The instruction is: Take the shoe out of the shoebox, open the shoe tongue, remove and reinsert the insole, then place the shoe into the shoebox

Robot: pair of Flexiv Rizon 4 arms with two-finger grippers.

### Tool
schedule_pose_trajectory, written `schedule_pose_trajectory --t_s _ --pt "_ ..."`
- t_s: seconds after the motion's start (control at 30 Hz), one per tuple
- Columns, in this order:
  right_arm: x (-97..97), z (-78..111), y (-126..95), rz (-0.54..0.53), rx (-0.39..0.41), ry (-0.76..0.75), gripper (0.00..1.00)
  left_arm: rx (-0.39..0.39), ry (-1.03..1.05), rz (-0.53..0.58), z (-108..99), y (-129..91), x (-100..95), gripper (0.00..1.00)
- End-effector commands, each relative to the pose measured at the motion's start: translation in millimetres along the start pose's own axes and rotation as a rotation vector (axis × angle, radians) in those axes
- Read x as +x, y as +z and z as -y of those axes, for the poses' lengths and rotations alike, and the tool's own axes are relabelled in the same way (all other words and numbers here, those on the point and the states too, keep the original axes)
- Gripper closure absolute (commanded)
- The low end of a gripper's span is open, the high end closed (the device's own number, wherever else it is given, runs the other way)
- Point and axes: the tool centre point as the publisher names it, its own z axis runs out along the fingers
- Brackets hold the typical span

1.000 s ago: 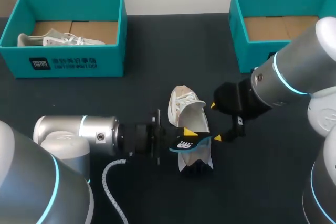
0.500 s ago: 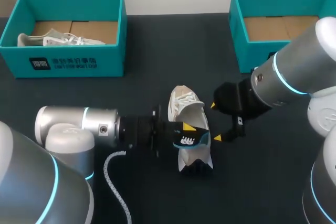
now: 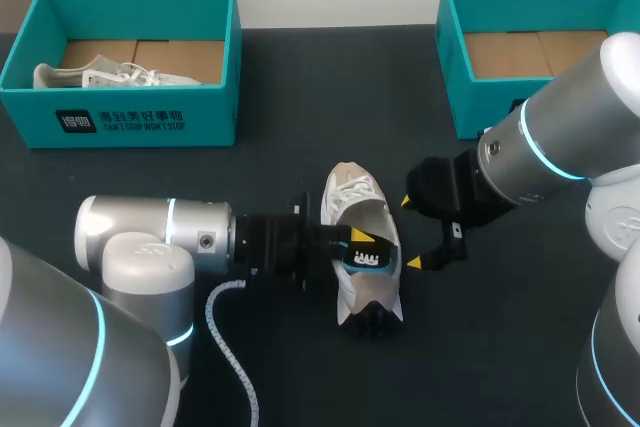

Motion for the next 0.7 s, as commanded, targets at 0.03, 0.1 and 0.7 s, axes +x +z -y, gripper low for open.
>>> schedule_pose_trajectory --t_s 0.03,0.1,0.7 --pt "1.3 0.1 0.6 0.003 -0.001 0.001 0.00 0.000 0.003 -0.004 3.7 -0.5 0.7 1.00" --pt "1.3 0.1 0.6 0.003 -0.001 0.001 0.00 0.012 0.000 0.002 7.8 -2.1 -1.8 0.84" --pt "1.3 0.1 0.6 0.003 -0.001 0.001 0.00 0.039 -0.006 0.012 38.8 -15.7 -6.9 0.57"
